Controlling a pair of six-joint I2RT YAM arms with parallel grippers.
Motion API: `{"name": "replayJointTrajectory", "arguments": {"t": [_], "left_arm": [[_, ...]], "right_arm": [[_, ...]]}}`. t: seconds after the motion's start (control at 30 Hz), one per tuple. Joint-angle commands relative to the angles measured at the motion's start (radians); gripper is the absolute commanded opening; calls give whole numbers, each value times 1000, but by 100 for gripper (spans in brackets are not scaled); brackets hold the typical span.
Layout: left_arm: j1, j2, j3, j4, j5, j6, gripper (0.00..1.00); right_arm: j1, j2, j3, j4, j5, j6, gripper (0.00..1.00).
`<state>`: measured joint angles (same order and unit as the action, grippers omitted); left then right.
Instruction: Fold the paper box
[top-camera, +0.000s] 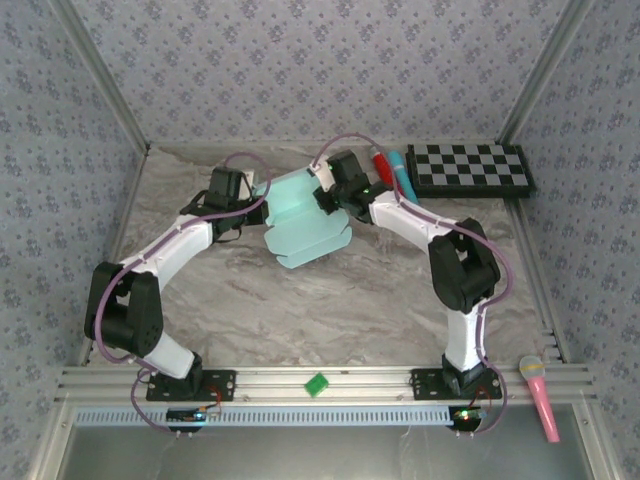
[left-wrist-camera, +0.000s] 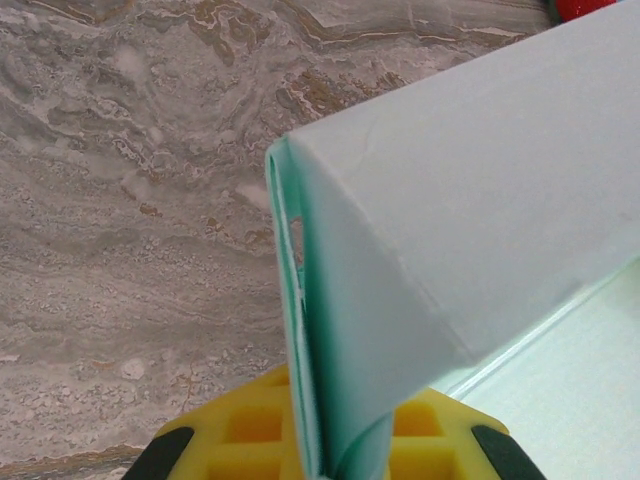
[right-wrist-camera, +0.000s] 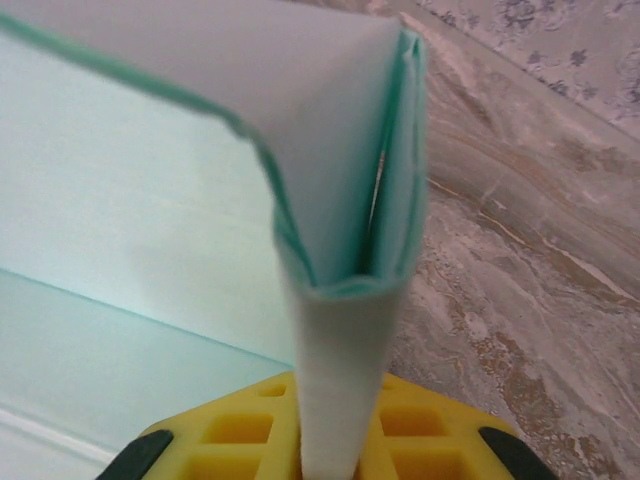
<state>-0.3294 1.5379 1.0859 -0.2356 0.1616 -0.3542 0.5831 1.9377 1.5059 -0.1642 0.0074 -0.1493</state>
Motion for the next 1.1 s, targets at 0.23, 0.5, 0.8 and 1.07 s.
{"name": "replayJointTrajectory", "arguments": {"t": [0.23,0.5,0.8,1.07], "left_arm": [[-4,-26,54,-14,40,-6,0],[-6,-14,61,-17,44,-17,0],[-5,-6,69,-25,40,-20,0],[-5,-3,70,-29,39,-21,0]], "right_arm": [[-1,45,38,-56,345,85,10],[40,82,73,-103,529,128,10],[64,151,171,-242,725,213,8],[60,168,203,-260,724,224,7]]}}
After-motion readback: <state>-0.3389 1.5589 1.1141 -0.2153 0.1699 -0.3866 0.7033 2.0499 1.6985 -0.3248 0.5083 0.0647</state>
